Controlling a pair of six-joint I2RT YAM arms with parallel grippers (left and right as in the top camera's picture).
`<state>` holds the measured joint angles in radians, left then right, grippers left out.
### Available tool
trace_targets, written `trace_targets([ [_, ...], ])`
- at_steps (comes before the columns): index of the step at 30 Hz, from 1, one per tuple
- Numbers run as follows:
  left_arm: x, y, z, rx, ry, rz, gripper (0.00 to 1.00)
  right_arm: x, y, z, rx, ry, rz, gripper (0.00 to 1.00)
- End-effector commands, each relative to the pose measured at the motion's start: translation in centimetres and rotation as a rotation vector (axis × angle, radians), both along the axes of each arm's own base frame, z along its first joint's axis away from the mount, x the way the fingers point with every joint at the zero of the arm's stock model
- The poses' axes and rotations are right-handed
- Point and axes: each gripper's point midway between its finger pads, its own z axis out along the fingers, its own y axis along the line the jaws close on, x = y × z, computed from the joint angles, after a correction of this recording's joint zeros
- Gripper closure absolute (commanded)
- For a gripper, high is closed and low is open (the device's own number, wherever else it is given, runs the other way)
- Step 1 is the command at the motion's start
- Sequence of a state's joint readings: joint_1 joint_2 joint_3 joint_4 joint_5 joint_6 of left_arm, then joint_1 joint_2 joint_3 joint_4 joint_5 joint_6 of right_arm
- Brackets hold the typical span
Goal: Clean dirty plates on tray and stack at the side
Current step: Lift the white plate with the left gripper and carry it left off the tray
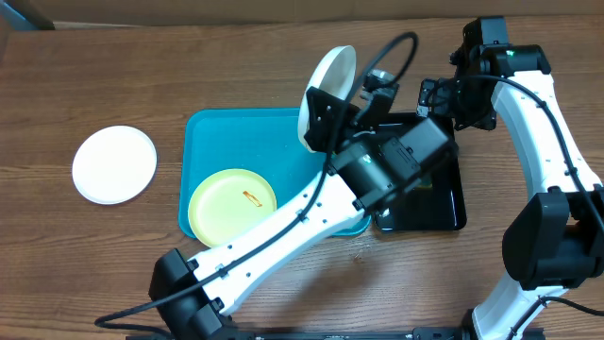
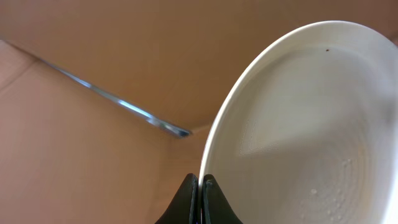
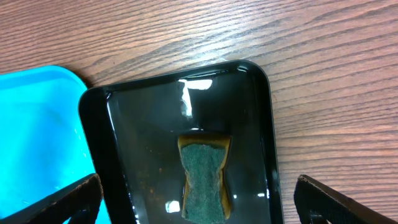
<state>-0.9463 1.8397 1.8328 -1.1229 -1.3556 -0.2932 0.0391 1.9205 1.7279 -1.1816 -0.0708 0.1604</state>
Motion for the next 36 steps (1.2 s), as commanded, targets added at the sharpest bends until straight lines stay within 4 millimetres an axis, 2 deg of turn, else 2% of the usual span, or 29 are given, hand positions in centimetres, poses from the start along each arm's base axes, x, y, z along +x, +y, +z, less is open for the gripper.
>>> trace_targets([
  [1, 1.9, 1.0, -4.2, -0.171, 0.185, -0.012, 0.96, 0.3, -0.1, 0.8, -0.009, -0.027, -0.001, 0.0],
  [3, 2.8, 1.5, -7.8, -0.341, 0.369, -0.03, 0.96, 0.3, -0.1, 0.8, -0.009, -0.026, -0.001, 0.0],
  [5, 3.2, 2.6, -10.5, -0.542, 0.517, -0.009, 0.96, 0.3, -0.1, 0.8, -0.009, -0.027, -0.001, 0.0],
  [7, 3.9, 4.9, -12.2, -0.744, 0.634, 0.037, 0.96, 0.3, -0.1, 0.8, -0.009, -0.026, -0.001, 0.0],
  [9, 4.6, 7.6, -12.9, -0.899, 0.695, 0.085, 0.96, 0.3, -0.1, 0.8, -0.009, -0.026, -0.001, 0.0],
  [12, 5.2, 14.5, -13.4, -1.117, 0.712, 0.226, 0.96, 0.3, -0.1, 0.8, -0.009, -0.027, -0.001, 0.0],
  [15, 4.4, 23.4, -13.8, -1.235, 0.645, 0.434, 0.96, 0.3, -0.1, 0.8, -0.009, -0.026, -0.001, 0.0],
  [17, 2.8, 29.1, -14.1, -1.272, 0.589, 0.583, 0.96, 0.3, -0.1, 0.8, -0.009, -0.026, -0.001, 0.0],
  [19, 0.3, 34.7, -14.3, -1.288, 0.527, 0.741, 0.96, 0.3, -0.1, 0.8, -0.009, -0.026, -0.001, 0.0],
  [22, -4.3, 41.4, -15.2, -1.273, 0.43, 1.002, 0.96, 0.3, -0.1, 0.8, -0.009, -0.026, -0.001, 0.0],
  [23, -5.6, 43.0, -15.5, -1.272, 0.405, 1.064, 0.96, 0.3, -0.1, 0.8, -0.009, -0.026, -0.001, 0.0],
  [26, -8.8, 46.5, -16.8, -1.298, 0.341, 1.192, 0.96, 0.3, -0.1, 0.8, -0.009, -0.026, -0.001, 0.0],
  [30, -10.7, 48.6, -18.9, -1.325, 0.294, 1.256, 0.96, 0.3, -0.1, 0.8, -0.009, -0.026, -0.001, 0.0],
  [33, -10.4, 49.2, -20.4, -1.337, 0.266, 1.247, 0.96, 0.3, -0.1, 0.8, -0.009, -0.026, -0.001, 0.0],
  [36, -8.7, 48.8, -21.8, -1.385, 0.252, 1.16, 0.96, 0.3, -0.1, 0.8, -0.009, -0.026, -0.001, 0.0],
])
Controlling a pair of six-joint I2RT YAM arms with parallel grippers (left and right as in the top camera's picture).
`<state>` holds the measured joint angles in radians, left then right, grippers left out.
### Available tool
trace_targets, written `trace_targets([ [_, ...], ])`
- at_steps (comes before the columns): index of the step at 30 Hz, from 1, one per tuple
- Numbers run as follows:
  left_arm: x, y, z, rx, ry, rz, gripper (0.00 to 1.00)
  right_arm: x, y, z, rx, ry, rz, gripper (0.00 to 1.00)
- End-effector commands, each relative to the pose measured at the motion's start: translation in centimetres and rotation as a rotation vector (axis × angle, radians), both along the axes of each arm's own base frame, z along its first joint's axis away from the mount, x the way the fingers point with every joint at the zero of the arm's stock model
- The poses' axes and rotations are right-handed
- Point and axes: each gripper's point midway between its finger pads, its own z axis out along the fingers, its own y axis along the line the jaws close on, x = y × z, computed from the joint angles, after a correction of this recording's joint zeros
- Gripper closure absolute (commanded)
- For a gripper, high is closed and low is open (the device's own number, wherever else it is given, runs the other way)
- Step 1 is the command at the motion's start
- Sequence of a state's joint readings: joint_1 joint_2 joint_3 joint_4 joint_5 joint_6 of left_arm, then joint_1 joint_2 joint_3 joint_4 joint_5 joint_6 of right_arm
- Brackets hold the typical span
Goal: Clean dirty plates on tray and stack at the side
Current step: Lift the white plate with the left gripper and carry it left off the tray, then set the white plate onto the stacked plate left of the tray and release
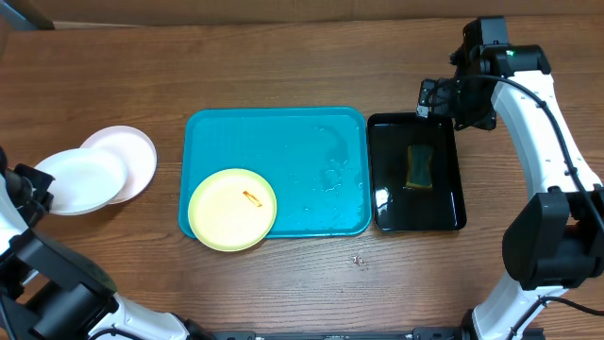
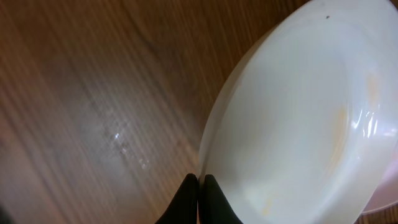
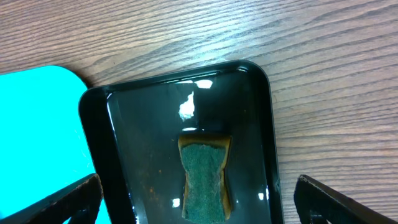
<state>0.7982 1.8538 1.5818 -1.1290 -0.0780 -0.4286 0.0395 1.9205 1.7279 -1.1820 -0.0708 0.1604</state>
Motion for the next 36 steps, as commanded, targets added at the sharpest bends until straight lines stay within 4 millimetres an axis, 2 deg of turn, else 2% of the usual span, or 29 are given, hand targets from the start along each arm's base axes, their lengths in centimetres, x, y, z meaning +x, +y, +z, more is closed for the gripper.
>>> trace_targets([
  [1, 1.8, -1.4, -1.2, -0.043, -0.07, -0.044, 0.96, 0.3, -0.2, 0.8, -0.009, -0.027, -0.001, 0.0],
  [7, 4.0, -1.7, -1.7, -0.006, -0.116, -0.099, 0.96, 0.3, -0.2, 0.8, -0.009, -0.027, -0.001, 0.0],
  [9, 4.9, -2.2, -1.6, -0.015, -0.145, -0.141, 0.89, 0.3, -0.2, 0.8, -0.009, -0.027, -0.001, 0.0],
  [10, 5.3, -2.4, -1.6, -0.02, -0.159, -0.159, 0.82, 0.3, -0.2, 0.8, -0.009, -0.027, -0.001, 0.0],
  [12, 6.0, -3.0, -1.5, -0.039, -0.186, -0.195, 0.43, 0.3, -0.2, 0.8, -0.009, -0.027, -0.001, 0.0],
  [13, 6.2, -3.3, -1.5, -0.048, -0.193, -0.203, 0.28, 0.3, -0.2, 0.8, -0.009, -0.027, -0.001, 0.0],
  [14, 6.4, -3.6, -1.4, -0.062, -0.202, -0.216, 0.17, 0.3, -0.2, 0.8, -0.009, -0.027, -0.001, 0.0],
  [15, 6.6, -4.2, -1.4, -0.087, -0.218, -0.239, 0.14, 0.3, -0.2, 0.8, -0.009, -0.027, -0.001, 0.0],
  [17, 7.0, -5.9, -1.3, -0.164, -0.256, -0.282, 0.14, 0.3, -0.2, 0.8, -0.009, -0.027, -0.001, 0.0],
  [19, 7.2, -8.8, -1.0, -0.292, -0.3, -0.313, 0.18, 0.3, -0.2, 0.8, -0.009, -0.027, -0.001, 0.0],
  [22, 6.7, -14.0, -0.2, -0.484, -0.325, -0.446, 0.33, 0.3, -0.2, 0.8, -0.009, -0.027, -0.001, 0.0],
  [25, 4.9, -18.3, 0.0, -0.596, -0.236, -0.576, 0.49, 0.3, -0.2, 0.8, -0.009, -0.027, -0.001, 0.0],
  [27, 4.0, -19.7, 0.1, -0.637, -0.199, -0.594, 0.56, 0.3, -0.2, 0.8, -0.009, -0.027, -0.001, 0.0],
  [36, -1.0, -23.0, -0.2, -0.624, -0.172, -0.632, 0.59, 0.3, -0.2, 0.8, -0.009, -0.027, -0.001, 0.0],
])
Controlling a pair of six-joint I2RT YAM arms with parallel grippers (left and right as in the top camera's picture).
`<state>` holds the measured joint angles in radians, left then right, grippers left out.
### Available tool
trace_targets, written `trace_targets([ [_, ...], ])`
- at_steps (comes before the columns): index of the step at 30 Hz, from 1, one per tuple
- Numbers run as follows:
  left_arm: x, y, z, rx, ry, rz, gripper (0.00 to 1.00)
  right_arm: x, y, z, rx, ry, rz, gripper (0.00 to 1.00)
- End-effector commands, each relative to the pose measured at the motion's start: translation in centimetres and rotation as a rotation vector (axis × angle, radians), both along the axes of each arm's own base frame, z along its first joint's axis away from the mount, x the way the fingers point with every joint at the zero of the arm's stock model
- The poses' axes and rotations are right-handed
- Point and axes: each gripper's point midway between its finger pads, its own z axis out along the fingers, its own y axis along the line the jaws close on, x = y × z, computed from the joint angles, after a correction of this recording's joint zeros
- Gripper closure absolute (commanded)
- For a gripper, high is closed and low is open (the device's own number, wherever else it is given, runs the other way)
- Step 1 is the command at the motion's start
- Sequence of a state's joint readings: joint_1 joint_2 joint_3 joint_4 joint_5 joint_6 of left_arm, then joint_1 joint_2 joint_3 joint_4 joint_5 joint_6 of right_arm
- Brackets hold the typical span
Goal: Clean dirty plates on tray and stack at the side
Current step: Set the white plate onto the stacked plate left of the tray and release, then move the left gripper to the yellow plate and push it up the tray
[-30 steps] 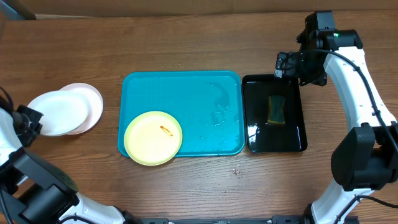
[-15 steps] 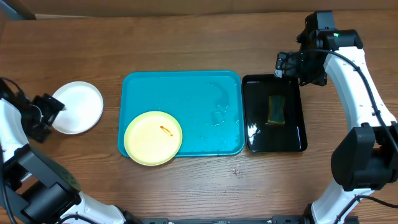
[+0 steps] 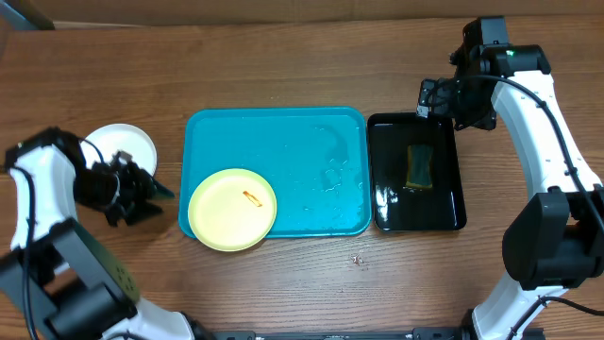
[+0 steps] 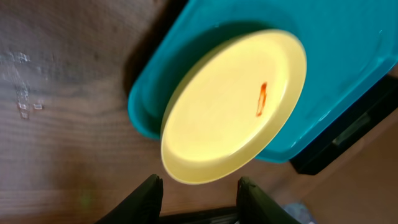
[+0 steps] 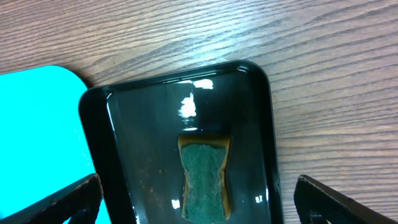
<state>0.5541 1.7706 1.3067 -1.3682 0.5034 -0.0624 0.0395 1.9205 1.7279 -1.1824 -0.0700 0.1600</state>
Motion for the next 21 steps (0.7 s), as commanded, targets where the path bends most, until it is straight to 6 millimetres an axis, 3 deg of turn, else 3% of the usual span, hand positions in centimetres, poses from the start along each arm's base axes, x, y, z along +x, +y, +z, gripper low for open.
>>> trace_targets([
  [1, -2.0, -1.2, 1.8, 0.049, -0.098, -0.031, 0.59, 0.3, -0.1, 0.9, -0.008, -0.027, -0.001, 0.0],
  [5, -3.8, -0.9, 3.4, 0.174, -0.12, -0.004, 0.55, 0.3, -0.1, 0.9, -0.008, -0.027, -0.001, 0.0],
  [9, -5.4, 0.6, 4.8, 0.376, -0.098, 0.063, 0.51, 0.3, -0.1, 0.9, -0.008, -0.027, -0.001, 0.0],
  [14, -5.2, 0.1, 5.9, 0.458, -0.154, 0.08, 0.47, 0.3, -0.1, 0.9, -0.008, -0.027, -0.001, 0.0],
  [16, -5.0, -0.4, 5.5, 0.447, -0.155, 0.087, 0.47, 0.3, -0.1, 0.9, -0.008, -0.027, -0.001, 0.0],
  [18, -4.5, -1.4, 4.6, 0.402, -0.176, 0.072, 0.41, 0.3, -0.1, 0.9, -0.008, -0.027, -0.001, 0.0],
  [19, -4.3, -1.9, 4.0, 0.379, -0.186, 0.065, 0.44, 0.3, -0.1, 0.9, -0.008, -0.027, -0.001, 0.0],
  [21, -4.0, -2.5, 2.9, 0.351, -0.208, 0.043, 0.7, 0.3, -0.1, 0.9, -0.008, -0.027, -0.001, 0.0],
])
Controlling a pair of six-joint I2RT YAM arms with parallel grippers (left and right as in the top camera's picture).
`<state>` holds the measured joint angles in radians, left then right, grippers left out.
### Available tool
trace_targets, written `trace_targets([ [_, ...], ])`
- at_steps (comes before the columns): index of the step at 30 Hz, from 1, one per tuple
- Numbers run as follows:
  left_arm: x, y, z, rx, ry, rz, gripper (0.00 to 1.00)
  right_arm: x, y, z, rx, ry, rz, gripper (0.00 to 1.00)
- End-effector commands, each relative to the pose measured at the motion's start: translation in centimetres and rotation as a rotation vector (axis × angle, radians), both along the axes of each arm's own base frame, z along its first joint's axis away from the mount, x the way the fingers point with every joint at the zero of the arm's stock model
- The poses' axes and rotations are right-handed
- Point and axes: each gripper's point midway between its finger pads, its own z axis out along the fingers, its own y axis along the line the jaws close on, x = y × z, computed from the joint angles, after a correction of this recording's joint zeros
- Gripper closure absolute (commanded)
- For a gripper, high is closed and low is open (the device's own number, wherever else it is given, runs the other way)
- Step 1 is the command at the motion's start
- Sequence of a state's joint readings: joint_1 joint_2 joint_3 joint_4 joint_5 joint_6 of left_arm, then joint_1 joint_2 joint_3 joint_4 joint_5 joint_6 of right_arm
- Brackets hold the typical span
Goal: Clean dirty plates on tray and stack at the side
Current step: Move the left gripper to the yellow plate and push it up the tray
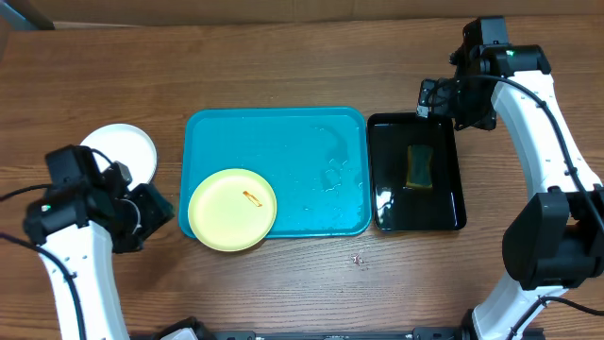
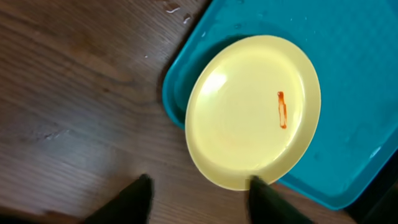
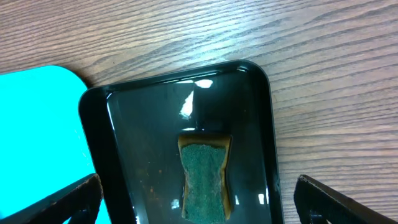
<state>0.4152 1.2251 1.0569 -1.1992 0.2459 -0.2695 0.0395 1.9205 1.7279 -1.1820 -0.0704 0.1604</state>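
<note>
A yellow plate point(image 1: 232, 210) with a short orange streak lies in the near left corner of the teal tray point(image 1: 283, 132); the left wrist view shows the plate point(image 2: 252, 112) face-on. White plates point(image 1: 127, 149) are stacked on the table left of the tray. My left gripper point(image 1: 157, 212) is open just left of the yellow plate, and nothing is in this gripper point(image 2: 199, 208). My right gripper point(image 3: 199, 205) is open and empty, high above the green sponge point(image 3: 205, 180) in the black tray point(image 1: 444, 217).
The black tray of dark water stands against the teal tray's right side. Water drops point(image 1: 335, 175) wet the teal tray's right half. A small crumb point(image 1: 357, 257) lies on the wooden table in front of the trays.
My left arm has shifted nearer the table's front edge. Its open gripper is now lower and faces the yellow plate's left rim more squarely. The right arm has not moved.
My left gripper first held a white plate on edge above the trays' far side. Then it held that plate over the white plate at the left. After that the plate lay on the stack and the gripper was open beside the yellow plate, where it stays.
</note>
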Motion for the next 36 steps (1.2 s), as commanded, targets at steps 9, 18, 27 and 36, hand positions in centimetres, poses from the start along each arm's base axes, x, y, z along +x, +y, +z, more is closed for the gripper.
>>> trace_targets([
  [9, 0.4, -1.1, -5.8, -0.049, -0.019, -0.022, 0.64, 0.3, -0.2, 0.8, -0.009, -0.027, -0.001, 0.0],
  [18, -0.3, -0.2, -8.3, -0.003, 0.094, 0.023, 0.68, 0.3, -0.2, 0.8, -0.009, -0.027, -0.001, 0.0],
  [27, 0.6, -2.5, -10.4, -0.007, 0.153, -0.048, 0.64, 0.3, -0.2, 0.8, -0.009, -0.027, -0.001, 0.0],
  [36, 0.2, -4.1, -11.9, -0.018, 0.227, -0.086, 0.66, 0.3, -0.2, 0.8, -0.009, -0.027, -0.001, 0.0],
])
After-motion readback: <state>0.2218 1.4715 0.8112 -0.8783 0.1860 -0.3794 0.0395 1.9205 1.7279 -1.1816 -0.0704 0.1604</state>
